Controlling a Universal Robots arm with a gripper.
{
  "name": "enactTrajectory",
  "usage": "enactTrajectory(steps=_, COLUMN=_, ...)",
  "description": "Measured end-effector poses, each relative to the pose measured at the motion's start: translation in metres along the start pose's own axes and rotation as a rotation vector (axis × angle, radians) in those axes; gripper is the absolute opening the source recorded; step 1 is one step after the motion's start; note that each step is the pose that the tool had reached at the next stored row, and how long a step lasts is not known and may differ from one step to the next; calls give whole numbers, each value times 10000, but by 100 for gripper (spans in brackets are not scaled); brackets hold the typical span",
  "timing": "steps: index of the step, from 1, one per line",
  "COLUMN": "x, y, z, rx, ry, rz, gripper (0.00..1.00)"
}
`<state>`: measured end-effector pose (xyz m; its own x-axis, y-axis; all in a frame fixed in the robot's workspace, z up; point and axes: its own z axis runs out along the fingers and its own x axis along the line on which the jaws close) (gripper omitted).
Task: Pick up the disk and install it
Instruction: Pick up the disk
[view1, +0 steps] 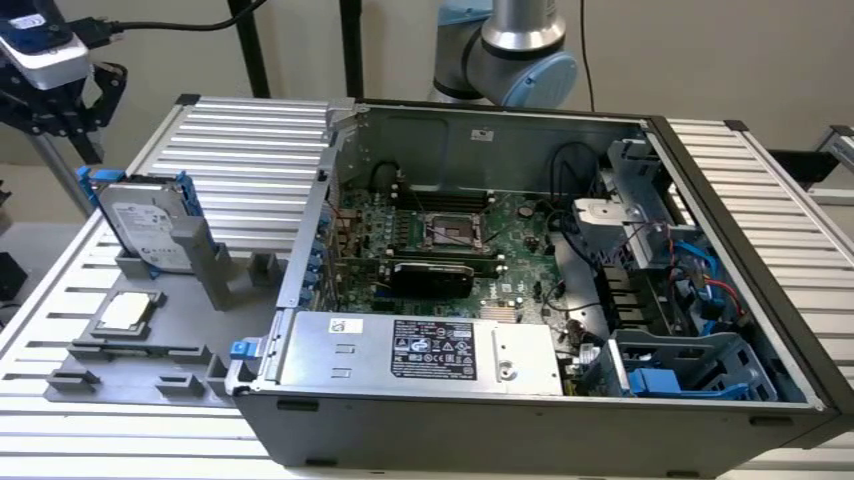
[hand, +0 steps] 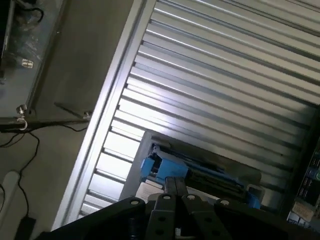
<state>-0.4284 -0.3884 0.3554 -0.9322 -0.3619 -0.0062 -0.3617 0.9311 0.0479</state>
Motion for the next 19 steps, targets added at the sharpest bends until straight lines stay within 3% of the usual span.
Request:
enactTrajectory(steps=14, x=0, y=-3, z=67, rx=-12, ry=114, rz=-2538, gripper=0)
enactTrajectory(steps=19, x=0, y=-4, z=69, rx=19, ry=111, rz=-3441, gripper=0)
